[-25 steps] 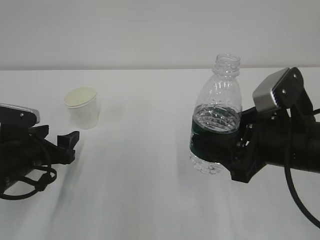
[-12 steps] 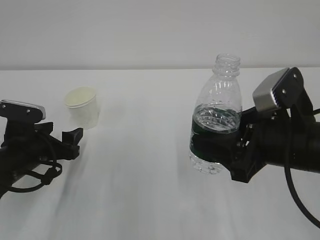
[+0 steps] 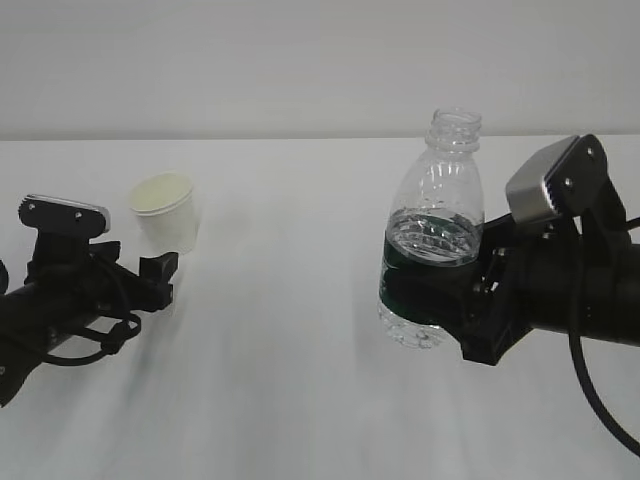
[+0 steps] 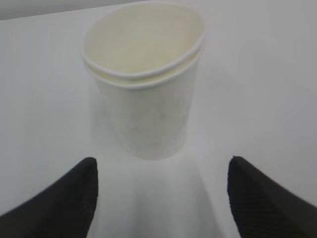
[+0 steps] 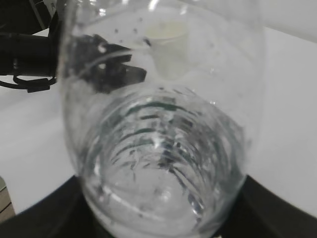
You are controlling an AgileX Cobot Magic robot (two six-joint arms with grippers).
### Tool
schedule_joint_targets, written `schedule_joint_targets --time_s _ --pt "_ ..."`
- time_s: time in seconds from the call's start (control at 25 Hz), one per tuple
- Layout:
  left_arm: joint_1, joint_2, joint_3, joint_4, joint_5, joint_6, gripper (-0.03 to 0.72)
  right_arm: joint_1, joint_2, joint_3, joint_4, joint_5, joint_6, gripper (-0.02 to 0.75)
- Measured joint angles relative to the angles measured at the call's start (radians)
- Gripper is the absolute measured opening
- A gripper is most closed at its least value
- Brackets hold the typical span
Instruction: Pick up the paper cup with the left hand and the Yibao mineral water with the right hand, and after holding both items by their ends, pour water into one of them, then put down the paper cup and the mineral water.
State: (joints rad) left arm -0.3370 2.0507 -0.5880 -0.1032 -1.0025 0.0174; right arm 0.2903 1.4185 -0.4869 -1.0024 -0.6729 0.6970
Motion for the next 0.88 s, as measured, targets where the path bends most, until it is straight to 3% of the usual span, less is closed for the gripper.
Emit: schedule_joint_targets --time_s 0.88 --pt "0.0 0.045 -0.077 0.01 0.054 0.0 0.576 0.0 0.0 0.0 0.0 0.0 0.004 0.471"
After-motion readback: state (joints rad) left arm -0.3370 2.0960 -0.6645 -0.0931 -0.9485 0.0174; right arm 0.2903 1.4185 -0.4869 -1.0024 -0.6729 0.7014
